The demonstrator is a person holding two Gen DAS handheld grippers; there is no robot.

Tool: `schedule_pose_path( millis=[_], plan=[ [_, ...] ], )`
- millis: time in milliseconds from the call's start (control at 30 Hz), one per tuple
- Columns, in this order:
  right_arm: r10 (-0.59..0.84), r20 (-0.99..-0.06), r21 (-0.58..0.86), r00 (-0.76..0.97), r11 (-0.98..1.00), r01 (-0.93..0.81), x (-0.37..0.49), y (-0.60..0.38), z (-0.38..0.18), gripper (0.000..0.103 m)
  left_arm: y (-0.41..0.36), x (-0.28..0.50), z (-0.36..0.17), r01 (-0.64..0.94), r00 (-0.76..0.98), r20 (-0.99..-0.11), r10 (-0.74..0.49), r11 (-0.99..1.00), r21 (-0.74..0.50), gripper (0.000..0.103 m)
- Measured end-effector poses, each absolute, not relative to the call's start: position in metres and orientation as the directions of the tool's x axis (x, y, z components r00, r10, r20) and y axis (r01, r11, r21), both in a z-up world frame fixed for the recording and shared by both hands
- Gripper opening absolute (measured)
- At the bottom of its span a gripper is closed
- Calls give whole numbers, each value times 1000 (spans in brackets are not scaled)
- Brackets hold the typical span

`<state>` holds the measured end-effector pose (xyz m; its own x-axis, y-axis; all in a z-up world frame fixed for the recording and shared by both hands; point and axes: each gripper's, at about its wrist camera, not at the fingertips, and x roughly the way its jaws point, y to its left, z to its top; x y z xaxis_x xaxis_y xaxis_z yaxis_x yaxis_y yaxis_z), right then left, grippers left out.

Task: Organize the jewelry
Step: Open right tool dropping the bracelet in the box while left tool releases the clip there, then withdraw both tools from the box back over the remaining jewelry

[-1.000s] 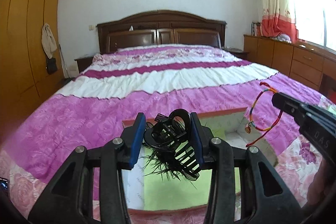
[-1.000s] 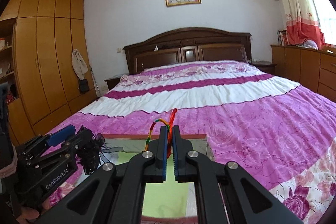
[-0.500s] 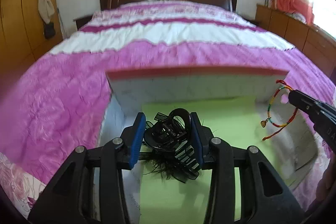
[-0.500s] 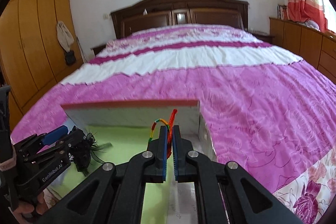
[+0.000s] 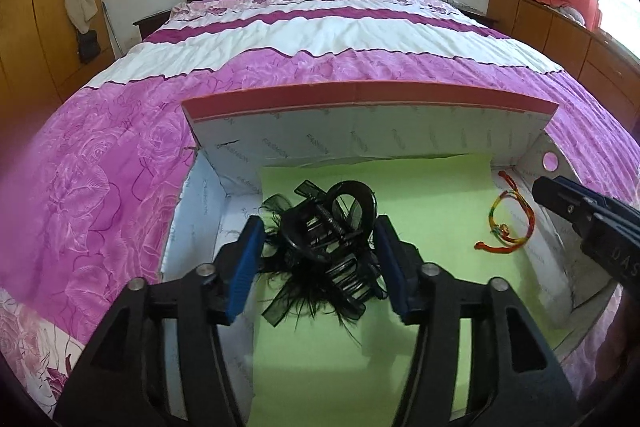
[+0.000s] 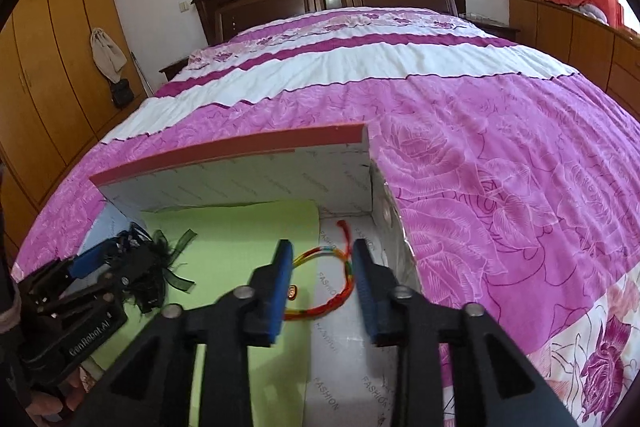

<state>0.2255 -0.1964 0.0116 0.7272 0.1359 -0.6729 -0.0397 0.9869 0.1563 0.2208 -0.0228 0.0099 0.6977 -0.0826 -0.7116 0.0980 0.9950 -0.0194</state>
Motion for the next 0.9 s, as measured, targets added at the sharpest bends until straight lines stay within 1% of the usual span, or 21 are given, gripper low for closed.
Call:
schedule_pose_path(
  millis=[133,167,333,500,700,800,900],
  plan=[
    [142,-665,161,733,986,-45,221,-196,19,37,-22,215,15,110,690,-717,-99,993,-31,59],
    [147,-662,167,735,985,-47,219,-196,22,37,-22,213,17,113,689,-717,-104,993,-36,60],
    [175,-635,194,752,979,-63,205,-195,37,50,-17,200,29,109,700,-703,-122,992,-64,62],
    [187,-604,209,775,975,-73,185,-195,55,58,-10,183,47,103,722,-677,-146,989,-104,62],
    [204,-554,226,807,970,-90,154,-195,76,60,-5,161,69,112,754,-636,-163,986,-121,63],
    [209,-514,231,832,968,-100,137,-196,88,64,-4,149,78,118,770,-615,-169,985,-122,64],
    [215,-476,232,852,966,-114,121,-194,98,65,-2,137,86,120,789,-592,-163,987,-111,64]
  ],
)
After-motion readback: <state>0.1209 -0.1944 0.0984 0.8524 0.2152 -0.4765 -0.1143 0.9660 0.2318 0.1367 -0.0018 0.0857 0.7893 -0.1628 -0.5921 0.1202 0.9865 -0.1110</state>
